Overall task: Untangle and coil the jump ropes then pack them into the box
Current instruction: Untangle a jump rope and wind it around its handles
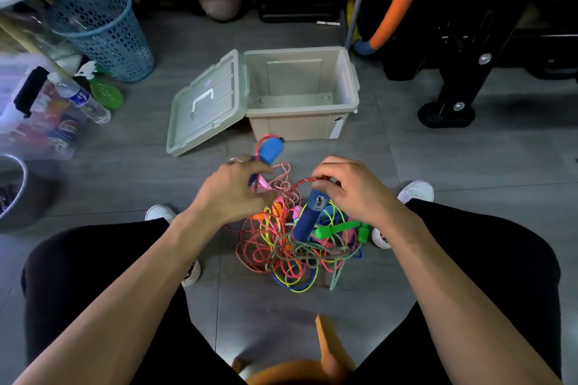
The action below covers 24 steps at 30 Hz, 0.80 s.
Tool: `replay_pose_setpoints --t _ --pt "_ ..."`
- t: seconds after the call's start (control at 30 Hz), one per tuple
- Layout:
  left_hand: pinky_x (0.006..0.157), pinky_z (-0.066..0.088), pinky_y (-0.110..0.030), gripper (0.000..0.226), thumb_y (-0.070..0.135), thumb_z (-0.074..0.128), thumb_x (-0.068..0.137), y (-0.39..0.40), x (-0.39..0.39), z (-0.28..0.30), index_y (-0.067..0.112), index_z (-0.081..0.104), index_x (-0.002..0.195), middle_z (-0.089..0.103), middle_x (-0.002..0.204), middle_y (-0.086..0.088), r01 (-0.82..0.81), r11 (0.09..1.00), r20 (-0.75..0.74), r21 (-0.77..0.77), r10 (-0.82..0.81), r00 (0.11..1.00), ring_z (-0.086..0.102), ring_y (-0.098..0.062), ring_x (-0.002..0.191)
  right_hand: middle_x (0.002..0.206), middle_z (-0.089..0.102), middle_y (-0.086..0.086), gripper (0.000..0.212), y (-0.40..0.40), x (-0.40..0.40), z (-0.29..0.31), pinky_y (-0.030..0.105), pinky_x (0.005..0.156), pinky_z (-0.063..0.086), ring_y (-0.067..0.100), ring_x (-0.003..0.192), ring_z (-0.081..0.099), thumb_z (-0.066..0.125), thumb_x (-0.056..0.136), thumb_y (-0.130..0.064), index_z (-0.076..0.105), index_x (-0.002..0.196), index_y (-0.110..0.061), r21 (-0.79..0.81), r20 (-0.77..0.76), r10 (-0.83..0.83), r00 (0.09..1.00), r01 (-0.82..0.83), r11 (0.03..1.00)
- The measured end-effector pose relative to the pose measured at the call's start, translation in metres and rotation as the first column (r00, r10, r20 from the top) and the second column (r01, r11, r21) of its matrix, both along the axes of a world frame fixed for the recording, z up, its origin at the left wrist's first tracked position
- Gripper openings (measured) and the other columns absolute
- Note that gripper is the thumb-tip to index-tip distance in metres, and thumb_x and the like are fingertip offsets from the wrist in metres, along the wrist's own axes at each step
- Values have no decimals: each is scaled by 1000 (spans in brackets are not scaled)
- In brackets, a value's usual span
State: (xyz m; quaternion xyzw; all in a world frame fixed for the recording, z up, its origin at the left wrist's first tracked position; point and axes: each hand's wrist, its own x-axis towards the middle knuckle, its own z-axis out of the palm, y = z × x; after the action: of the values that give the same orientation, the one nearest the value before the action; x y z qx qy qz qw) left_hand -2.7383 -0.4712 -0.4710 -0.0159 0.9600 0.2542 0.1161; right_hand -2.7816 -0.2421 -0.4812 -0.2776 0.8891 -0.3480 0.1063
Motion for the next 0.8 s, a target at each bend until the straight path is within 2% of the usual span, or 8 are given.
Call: replay_pose_setpoints --t 0.07,0.2,0.3,0.37,0.47,0.57,0.7,0.8 --pt "87 50 -33 56 64 59 65 14 2 4 33 68 111 61 116 11 99 991 -68 88 -93 993 60 -14 98 89 59 4 10 -4 3 2 36 72 44 21 78 56 64 92 -15 70 94 -7 -16 0 27 1000 -27 999" --pt "71 53 -40 30 50 53 83 24 4 -10 26 70 89 62 100 9 203 977 -148 69 -191 970 61 -18 86 89 61 1 10 -8 6 3 31 71 44 18 79 58 66 91 -18 70 94 -10 -76 -1 -2 1000 2 997" --pt "67 50 -30 10 24 63 88 21 -2 -6 23 73 87 63 90 8 56 970 -179 237 -13 984 60 -11 72 87 57 -1 8 -4 6 0 31 67 46 16 76 57 67 89 -24 66 88 -16 -52 -1 -22 1000 22 998" --pt "60 43 -17 11 15 65 89 22 -5 3 20 75 90 64 86 5 -44 935 -146 351 101 984 55 -4 62 87 54 -4 10 -1 5 -5 28 67 44 11 76 56 69 86 -27 60 86 -23 -32 35 -41 999 42 999" --pt "63 48 -32 16 13 66 89 22 -2 8 27 74 88 67 80 -6 -105 887 -84 450 159 984 55 -12 63 90 56 -6 23 -1 4 -11 28 69 47 10 79 57 72 83 -28 51 90 -31 -21 82 -54 995 56 998" --pt "62 51 -40 21 16 65 90 19 -1 6 35 71 88 65 74 -7 -189 854 -34 485 234 972 55 -21 63 96 65 -9 24 0 4 -10 23 73 50 7 87 63 73 83 -32 54 96 -34 -69 239 -101 966 120 990" --pt "60 51 -36 17 15 63 92 16 -4 5 28 73 98 59 66 3 -256 822 0 509 297 955 48 -11 51 97 69 -7 10 -2 5 -17 24 75 49 6 88 66 66 89 -37 60 97 -33 -156 462 -105 881 198 968" --pt "60 54 -38 16 17 63 92 18 -4 3 27 73 100 62 70 3 -252 842 -17 477 296 955 53 -13 57 102 69 0 13 -7 9 -23 36 82 57 15 96 68 59 95 -39 59 102 -28 -235 640 -64 766 274 932"
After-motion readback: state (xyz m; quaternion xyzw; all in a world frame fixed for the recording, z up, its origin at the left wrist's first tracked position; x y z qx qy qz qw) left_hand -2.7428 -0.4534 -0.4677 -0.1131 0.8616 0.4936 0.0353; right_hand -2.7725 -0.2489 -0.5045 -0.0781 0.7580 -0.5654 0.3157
